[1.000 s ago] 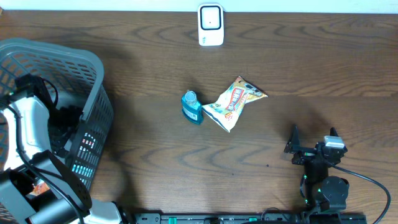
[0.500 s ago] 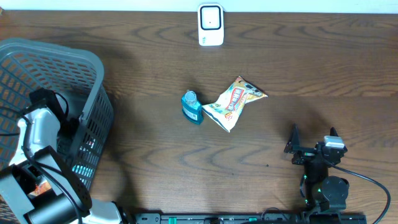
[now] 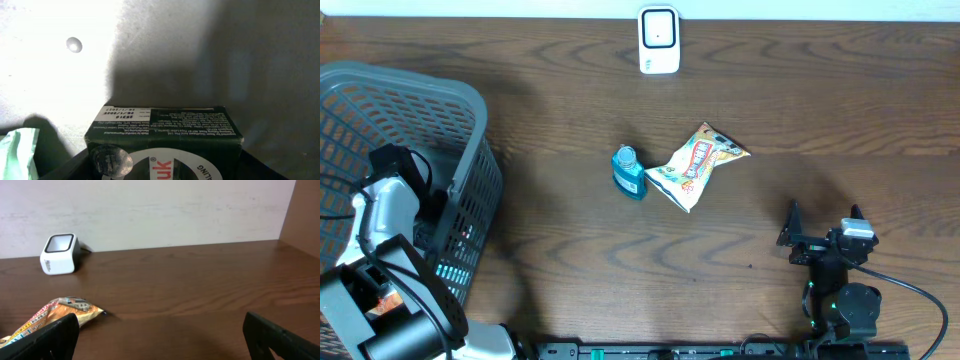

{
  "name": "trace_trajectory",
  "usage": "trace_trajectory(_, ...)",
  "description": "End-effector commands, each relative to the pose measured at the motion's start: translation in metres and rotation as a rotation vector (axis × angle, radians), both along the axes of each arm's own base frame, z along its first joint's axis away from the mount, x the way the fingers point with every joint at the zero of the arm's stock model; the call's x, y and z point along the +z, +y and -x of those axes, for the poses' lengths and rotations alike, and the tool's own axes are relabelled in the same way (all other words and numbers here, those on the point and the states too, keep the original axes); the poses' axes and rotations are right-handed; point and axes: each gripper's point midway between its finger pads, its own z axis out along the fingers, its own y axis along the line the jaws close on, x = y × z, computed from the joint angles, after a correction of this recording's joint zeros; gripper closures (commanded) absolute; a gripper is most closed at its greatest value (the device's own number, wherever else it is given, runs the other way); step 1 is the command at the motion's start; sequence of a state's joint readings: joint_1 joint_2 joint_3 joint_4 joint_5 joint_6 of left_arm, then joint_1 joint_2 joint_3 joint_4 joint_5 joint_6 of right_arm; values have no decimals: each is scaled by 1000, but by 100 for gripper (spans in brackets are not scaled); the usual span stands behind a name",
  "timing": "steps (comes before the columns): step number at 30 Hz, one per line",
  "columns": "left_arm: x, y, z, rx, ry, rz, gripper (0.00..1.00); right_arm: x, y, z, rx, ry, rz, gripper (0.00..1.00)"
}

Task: Scan the item barcode
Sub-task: 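Reach the left gripper into the basket and grasp the dark green box, then carry the green box out and set it down near the teal bottle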

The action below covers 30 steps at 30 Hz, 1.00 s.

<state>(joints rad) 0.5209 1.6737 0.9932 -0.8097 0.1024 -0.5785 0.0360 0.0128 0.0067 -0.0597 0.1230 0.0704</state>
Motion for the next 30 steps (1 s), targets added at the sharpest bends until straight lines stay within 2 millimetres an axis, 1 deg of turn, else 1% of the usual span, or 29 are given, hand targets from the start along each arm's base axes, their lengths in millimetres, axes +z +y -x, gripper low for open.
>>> trace_trajectory(1, -5, 1, 7, 1, 30, -12, 37, -1, 3, 0, 14, 2, 8, 1)
trace_trajectory(3, -1, 9, 5, 1, 34, -50, 37, -1, 3, 0, 14, 2, 8, 1)
trace_trajectory(8, 21, 22, -12, 7, -23, -90, 37, -1, 3, 0, 14, 2, 8, 1)
trace_trajectory(11, 43, 32, -24, 15, -65, -115, 37, -1, 3, 0, 14, 2, 8, 1)
trace_trajectory(13, 64, 39, -31, 30, -107, -138, 37, -1, 3, 0, 14, 2, 8, 1)
trace_trajectory(15, 88, 44, -38, 42, -161, -154, 38, -1, 3, 0, 14, 2, 8, 1)
trace_trajectory(16, 110, 47, -43, 48, -218, -169, 38, -1, 3, 0, 14, 2, 8, 1)
trace_trajectory(18, 144, 53, -47, 55, -295, -216, 38, -1, 3, 0, 14, 2, 8, 1)
trace_trajectory(20, 182, 55, -49, 57, -383, -270, 38, -1, 3, 0, 14, 2, 8, 1)
trace_trajectory(21, 205, 54, -49, 56, -439, -298, 38, -1, 3, 0, 14, 2, 8, 1)
trace_trajectory(22, 223, 51, -50, 51, -492, -309, 38, -1, 3, 0, 14, 2, 8, 1)
trace_trajectory(24, 261, 36, -50, 26, -626, -309, 38, -1, 3, 0, 14, 2, 8, 1)
trace_trajectory(26, 300, 13, -49, -24, -770, -282, 38, -1, 3, 0, 14, 2, 8, 1)
trace_trajectory(28, 323, -10, -50, -83, -863, -240, 38, -1, 3, 0, 14, 2, 8, 1)
trace_trajectory(29, 331, -22, -50, -116, -900, -215, 38, -1, 3, 0, 14, 2, 8, 1)
trace_trajectory(30, 337, -39, -50, -162, -929, -178, 38, -1, 3, 0, 14, 2, 8, 1)
